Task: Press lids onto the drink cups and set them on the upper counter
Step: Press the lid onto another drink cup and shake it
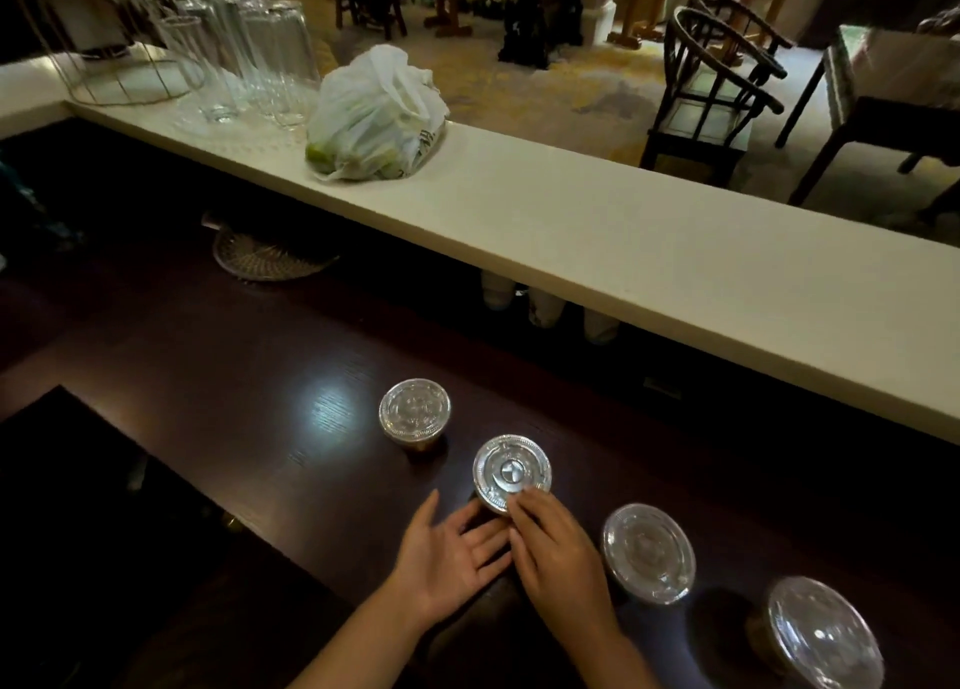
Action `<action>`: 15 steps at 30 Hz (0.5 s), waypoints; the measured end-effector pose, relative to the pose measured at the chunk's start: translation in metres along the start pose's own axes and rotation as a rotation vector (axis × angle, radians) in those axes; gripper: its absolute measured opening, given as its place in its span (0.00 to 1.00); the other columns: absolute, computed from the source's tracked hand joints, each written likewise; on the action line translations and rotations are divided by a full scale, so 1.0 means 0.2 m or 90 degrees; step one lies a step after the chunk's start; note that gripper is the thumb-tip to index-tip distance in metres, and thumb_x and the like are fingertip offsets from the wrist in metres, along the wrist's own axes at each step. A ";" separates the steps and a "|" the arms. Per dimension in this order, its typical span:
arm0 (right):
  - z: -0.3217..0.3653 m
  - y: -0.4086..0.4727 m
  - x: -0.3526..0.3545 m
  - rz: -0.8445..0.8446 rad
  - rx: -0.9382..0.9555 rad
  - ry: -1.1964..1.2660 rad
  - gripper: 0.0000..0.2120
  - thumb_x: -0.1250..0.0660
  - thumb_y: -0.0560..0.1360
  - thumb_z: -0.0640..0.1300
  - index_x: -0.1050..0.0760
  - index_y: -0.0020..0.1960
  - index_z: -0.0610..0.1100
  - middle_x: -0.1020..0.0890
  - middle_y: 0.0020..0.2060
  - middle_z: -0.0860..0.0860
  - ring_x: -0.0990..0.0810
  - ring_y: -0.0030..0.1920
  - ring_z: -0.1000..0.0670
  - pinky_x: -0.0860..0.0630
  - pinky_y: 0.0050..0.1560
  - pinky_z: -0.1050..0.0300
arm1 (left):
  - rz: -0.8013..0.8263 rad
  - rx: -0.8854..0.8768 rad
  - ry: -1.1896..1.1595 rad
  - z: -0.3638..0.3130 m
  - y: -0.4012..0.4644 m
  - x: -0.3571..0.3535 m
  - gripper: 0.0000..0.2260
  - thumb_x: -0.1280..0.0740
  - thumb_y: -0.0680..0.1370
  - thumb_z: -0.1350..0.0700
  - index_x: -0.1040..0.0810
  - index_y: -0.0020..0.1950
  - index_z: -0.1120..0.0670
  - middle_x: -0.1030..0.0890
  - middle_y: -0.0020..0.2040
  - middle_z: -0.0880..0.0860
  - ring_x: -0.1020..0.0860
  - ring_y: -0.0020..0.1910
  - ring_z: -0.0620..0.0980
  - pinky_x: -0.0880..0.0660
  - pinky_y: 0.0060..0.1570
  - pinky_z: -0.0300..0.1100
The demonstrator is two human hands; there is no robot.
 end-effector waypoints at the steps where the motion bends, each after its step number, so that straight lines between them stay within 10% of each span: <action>1: 0.00 0.00 0.00 -0.007 0.005 -0.002 0.20 0.47 0.80 0.48 0.21 0.54 0.38 0.19 0.52 0.45 0.26 0.57 0.50 0.36 0.63 0.64 | -0.010 -0.011 0.023 -0.01 0.00 0.01 0.24 0.49 0.78 0.41 0.25 0.56 0.59 0.17 0.48 0.64 0.20 0.48 0.59 0.26 0.51 0.52; 8: 0.05 0.10 0.04 -0.028 -0.015 -0.003 0.09 0.39 0.74 0.41 0.21 0.44 0.40 0.20 0.42 0.49 0.22 0.45 0.49 0.25 0.49 0.55 | -0.119 -0.223 0.362 -0.28 -0.05 0.06 0.18 0.51 0.82 0.51 0.31 0.65 0.58 0.23 0.56 0.59 0.23 0.54 0.53 0.28 0.50 0.40; 15: 0.22 0.42 -0.06 -0.053 -0.061 -0.025 0.16 0.42 0.74 0.43 0.21 0.52 0.38 0.18 0.49 0.46 0.21 0.52 0.47 0.29 0.57 0.57 | -0.161 -0.573 0.637 -0.79 -0.17 -0.05 0.13 0.44 0.80 0.62 0.21 0.49 0.51 0.17 0.45 0.51 0.18 0.43 0.48 0.23 0.41 0.36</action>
Point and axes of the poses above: each hand's wrist, its own y-axis towards the middle knuckle, its own x-axis out of the back of the hand, z = x × y, the point moved 7 cm from there along y, towards the middle knuckle
